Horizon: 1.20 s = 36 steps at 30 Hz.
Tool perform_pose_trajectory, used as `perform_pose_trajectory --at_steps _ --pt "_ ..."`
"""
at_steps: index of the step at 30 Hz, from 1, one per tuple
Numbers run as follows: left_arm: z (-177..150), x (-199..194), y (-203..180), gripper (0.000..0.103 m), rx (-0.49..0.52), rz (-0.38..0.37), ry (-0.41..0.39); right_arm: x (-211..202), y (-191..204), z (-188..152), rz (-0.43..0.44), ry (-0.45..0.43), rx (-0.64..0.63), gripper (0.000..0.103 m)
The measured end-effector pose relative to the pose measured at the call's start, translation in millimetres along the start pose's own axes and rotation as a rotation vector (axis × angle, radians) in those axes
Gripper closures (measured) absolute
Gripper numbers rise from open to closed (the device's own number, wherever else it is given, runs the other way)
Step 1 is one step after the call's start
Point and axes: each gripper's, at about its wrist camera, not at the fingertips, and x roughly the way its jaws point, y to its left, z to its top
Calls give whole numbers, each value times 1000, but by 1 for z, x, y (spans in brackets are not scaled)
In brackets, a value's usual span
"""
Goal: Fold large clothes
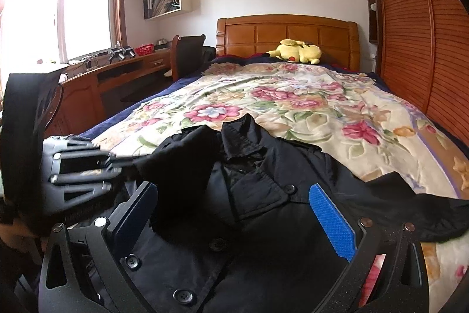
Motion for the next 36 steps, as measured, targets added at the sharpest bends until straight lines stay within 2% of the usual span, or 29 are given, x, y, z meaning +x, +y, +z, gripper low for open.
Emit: perform_pose_trajectory --at_steps 2,4,6,11,13,14,17,20,25,28,31,36 --pt "-6 -1 -2 88 6 3 4 0 -3 1 -4 -1 5 0" --pt "-15 -7 -1 71 -5 -7 -9 -1 -4 2 -7 -2 8 0" --pt "-23 -13 2 61 -35 -22 -26 -1 -5 2 -11 -3 9 0" --pt "-45 -24 8 53 -61 -14 -27 0 -3 1 -13 1 10 0" --pt "-52 -31 13 27 -85 -10 -47 1 -2 0 -11 6 8 0" --pt "-55 -34 16 24 -104 -15 -58 2 -2 0 -10 8 7 0" --pt "-63 -41 28 23 -158 -11 -75 3 0 0 0 15 5 0" --pt "-67 -46 38 23 -166 40 -93 6 3 0 11 25 -5 0" --pt "-78 -50 58 23 -206 69 -109 15 4 -3 34 56 -22 0" --pt "-82 -52 62 23 -202 98 -120 23 11 -6 63 79 -53 4" --pt "-85 -53 66 23 -199 119 -126 41 16 -12 79 140 -85 14" --pt "-87 -53 68 23 -195 146 -135 76 19 -26 128 257 -116 15"
